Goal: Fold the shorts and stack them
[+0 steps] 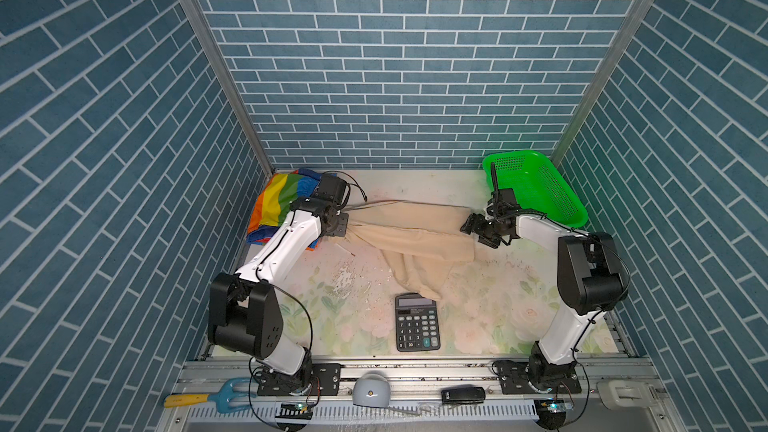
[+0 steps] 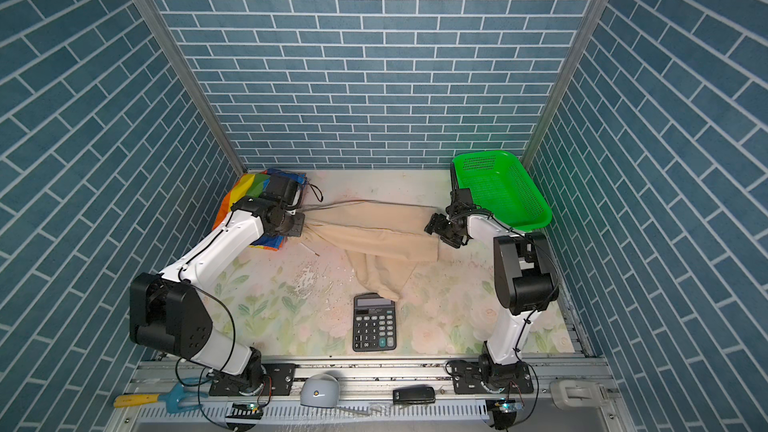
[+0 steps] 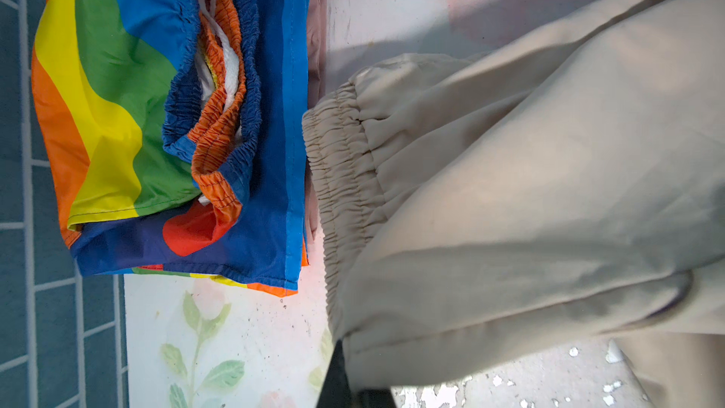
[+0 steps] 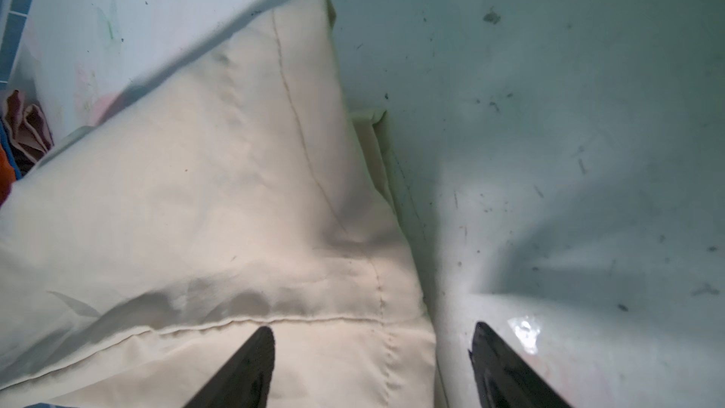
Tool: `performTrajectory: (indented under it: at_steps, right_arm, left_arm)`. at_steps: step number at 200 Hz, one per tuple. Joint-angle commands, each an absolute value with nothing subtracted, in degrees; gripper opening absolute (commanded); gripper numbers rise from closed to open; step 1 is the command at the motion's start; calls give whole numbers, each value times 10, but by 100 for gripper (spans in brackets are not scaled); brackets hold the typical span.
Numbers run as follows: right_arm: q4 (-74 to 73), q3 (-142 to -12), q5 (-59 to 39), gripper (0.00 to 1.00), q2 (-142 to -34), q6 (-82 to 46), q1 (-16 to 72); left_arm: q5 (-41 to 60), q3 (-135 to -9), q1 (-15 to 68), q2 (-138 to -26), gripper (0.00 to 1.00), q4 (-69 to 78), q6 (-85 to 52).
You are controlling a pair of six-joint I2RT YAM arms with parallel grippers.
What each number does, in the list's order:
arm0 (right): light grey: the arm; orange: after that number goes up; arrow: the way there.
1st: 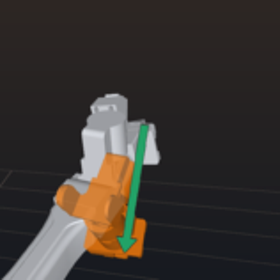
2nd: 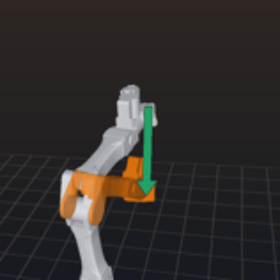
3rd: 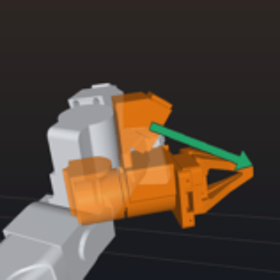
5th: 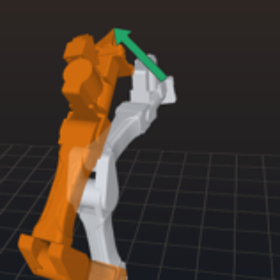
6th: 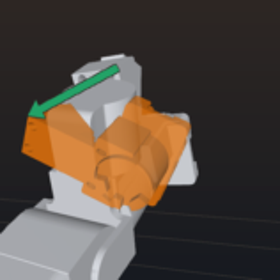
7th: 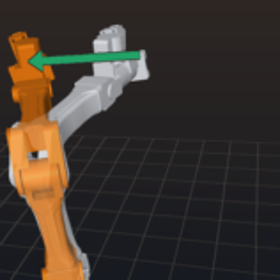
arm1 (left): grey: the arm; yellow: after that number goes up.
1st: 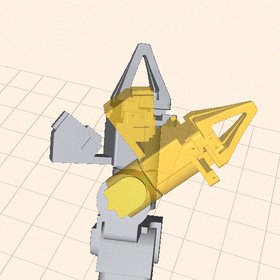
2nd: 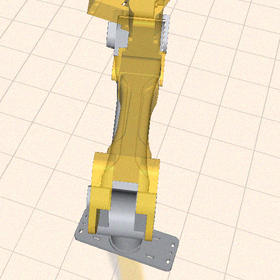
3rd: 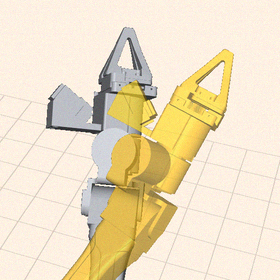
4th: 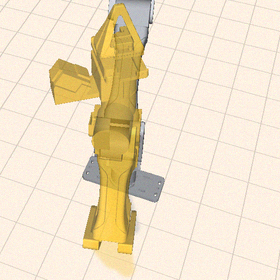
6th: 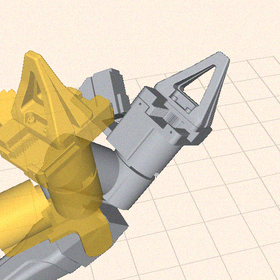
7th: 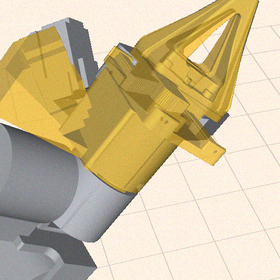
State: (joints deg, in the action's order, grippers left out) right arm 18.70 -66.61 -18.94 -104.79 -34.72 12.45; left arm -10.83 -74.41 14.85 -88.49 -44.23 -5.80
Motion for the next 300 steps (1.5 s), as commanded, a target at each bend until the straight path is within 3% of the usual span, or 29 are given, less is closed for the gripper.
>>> performTrajectory:
  at_steps: [1,43,57,86,98,126,157,187,211,241,269,300]
  right_arm:
    - [182,-665,-178,71,-1063,-335,123]
    - [140,-663,-190,52,-1091,-338,123]
    - [133,-670,-191,41,-1095,-341,123]
    - [149,-715,-190,7,-1088,-335,123]
    - [171,-752,-187,0,-1082,-325,123]
    - [252,-888,-167,0,-1092,-289,116]
    - [325,-1060,-182,0,-1111,-273,84]
    - [348,-1070,-183,0,-1062,-229,80]
    - [314,-922,-198,0,-1004,-233,83]
    - [228,-714,-205,0,-960,-278,94]
    - [200,-622,-204,0,-953,-288,116]
    - [216,-583,-179,4,-929,-297,126]
  left_arm:
    - [-107,-740,143,-877,0,-441,-60]
    - [-103,-741,143,-880,0,-441,-60]
    - [-105,-739,143,-880,0,-441,-61]
    - [-113,-747,143,-883,0,-433,-60]
    - [-111,-765,140,-895,0,-431,-58]
    - [-108,-848,125,-957,0,-432,-50]
    - [-87,-1034,88,-1043,0,-487,-43]
    - [-75,-1098,55,-1033,0,-488,-51]
    - [-42,-1013,49,-987,0,-454,-74]
    - [46,-792,49,-911,0,-361,-161]
    - [104,-636,49,-876,0,-286,-220]
    - [95,-584,49,-857,0,-278,-222]
